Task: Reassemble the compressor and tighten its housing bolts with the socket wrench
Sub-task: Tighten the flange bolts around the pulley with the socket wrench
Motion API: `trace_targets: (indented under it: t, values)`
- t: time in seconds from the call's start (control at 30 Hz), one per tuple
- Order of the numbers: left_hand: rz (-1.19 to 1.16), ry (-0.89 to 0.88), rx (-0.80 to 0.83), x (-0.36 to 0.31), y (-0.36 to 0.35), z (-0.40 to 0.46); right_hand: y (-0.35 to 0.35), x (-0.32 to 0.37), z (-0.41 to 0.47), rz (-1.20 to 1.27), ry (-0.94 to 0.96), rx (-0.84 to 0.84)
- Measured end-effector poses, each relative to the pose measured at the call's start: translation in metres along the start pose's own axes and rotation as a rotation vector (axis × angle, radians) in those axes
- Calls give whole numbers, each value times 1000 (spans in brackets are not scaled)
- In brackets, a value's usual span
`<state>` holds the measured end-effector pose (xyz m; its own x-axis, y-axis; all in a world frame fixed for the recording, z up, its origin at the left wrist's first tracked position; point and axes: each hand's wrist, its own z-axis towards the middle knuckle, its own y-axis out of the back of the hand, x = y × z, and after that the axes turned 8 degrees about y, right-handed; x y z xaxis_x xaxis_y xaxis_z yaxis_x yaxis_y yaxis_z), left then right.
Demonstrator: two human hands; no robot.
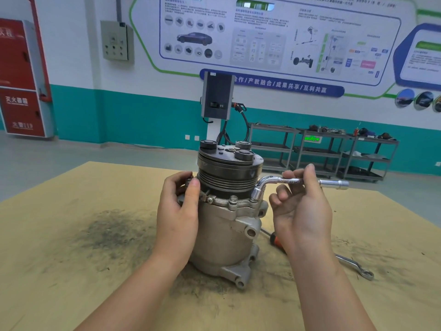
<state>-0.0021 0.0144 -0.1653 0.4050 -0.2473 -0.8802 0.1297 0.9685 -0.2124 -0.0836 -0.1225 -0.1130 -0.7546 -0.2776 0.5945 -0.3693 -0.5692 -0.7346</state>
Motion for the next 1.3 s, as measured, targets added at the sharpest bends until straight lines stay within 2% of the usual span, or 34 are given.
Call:
trace_targets:
  t: [0.27, 0.4, 0.47, 0.6, 0.77, 0.83, 0.9, 1.07, 1.2, 1.3]
  values:
    - [-11, 8, 2, 0, 0, -1, -2, 7, -3, -271, 195, 135]
    - [-12, 4, 2, 0, 0, -1, -4, 8, -8, -411, 383, 243]
    - [-8, 2, 1, 0, 0, 0, -5, 7, -10, -403, 432, 271]
    - [-6, -2, 1, 0, -1, 0, -5, 6, -12, -224, 349, 288]
    - [-5, 1, 1, 0, 0, 0, -1, 6, -8, -25, 127, 83]
    - [-7, 5, 3, 0, 0, 0, -2, 6, -8, 37, 105, 53]
    - [-4, 3, 0, 0, 0, 0, -3, 6, -11, 16, 191, 68]
    - [-6, 4, 0, 0, -1, 0, -10, -2, -37, -385, 740, 248]
    - [-56, 8, 18, 0, 0, 0, -21, -25, -59, -658, 864, 426]
    - [-112, 49, 56, -1, 0, -2, -24, -34, -64, -812, 929, 499]
